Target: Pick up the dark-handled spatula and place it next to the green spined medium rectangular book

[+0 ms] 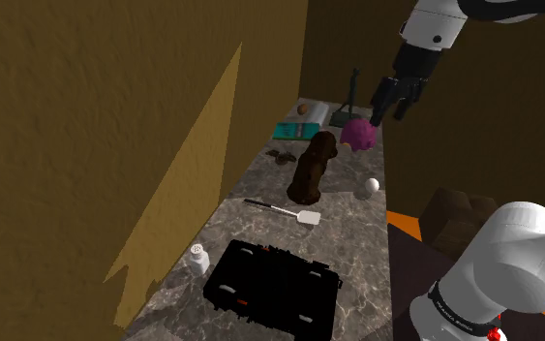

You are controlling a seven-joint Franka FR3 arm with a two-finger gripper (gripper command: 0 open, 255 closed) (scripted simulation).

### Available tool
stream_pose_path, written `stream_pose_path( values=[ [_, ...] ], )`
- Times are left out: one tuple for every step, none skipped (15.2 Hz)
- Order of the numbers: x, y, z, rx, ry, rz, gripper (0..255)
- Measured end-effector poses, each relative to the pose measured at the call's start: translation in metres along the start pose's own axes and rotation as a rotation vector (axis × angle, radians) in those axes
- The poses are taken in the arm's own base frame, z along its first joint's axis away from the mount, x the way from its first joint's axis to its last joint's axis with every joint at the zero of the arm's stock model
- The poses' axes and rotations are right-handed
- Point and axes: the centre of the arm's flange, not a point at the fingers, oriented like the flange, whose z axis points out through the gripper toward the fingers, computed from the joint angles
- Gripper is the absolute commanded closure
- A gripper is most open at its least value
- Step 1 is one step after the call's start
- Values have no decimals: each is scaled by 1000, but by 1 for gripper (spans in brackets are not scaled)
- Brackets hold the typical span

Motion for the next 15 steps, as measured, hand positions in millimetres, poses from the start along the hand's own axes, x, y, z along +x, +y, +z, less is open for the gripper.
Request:
stream_pose_path(
  values=[
    [0, 0, 0, 0, 0, 0, 0],
    [4, -1, 4, -1, -1, -9, 0],
    [8, -3, 14, -1, -3, -22, 0],
    [15, -1, 22, -2, -4, -38, 0],
    [23, -5, 34, -3, -6, -55, 0],
    [30, -5, 44, -4, -7, -73, 0],
    [37, -8, 57, -5, -9, -91, 0],
    [41, -7, 70, -5, -10, -110, 0],
    [48, -9, 80, -6, -11, -128, 0],
    [53, -13, 91, -7, -13, -147, 0],
    [56, -13, 104, -8, -14, -165, 0],
    [62, -13, 116, -9, -15, -184, 0],
    [68, -18, 128, -10, -17, -203, 0],
    [75, -20, 138, -11, -18, -221, 0],
    [81, -22, 150, -11, -19, -240, 0]
  ],
)
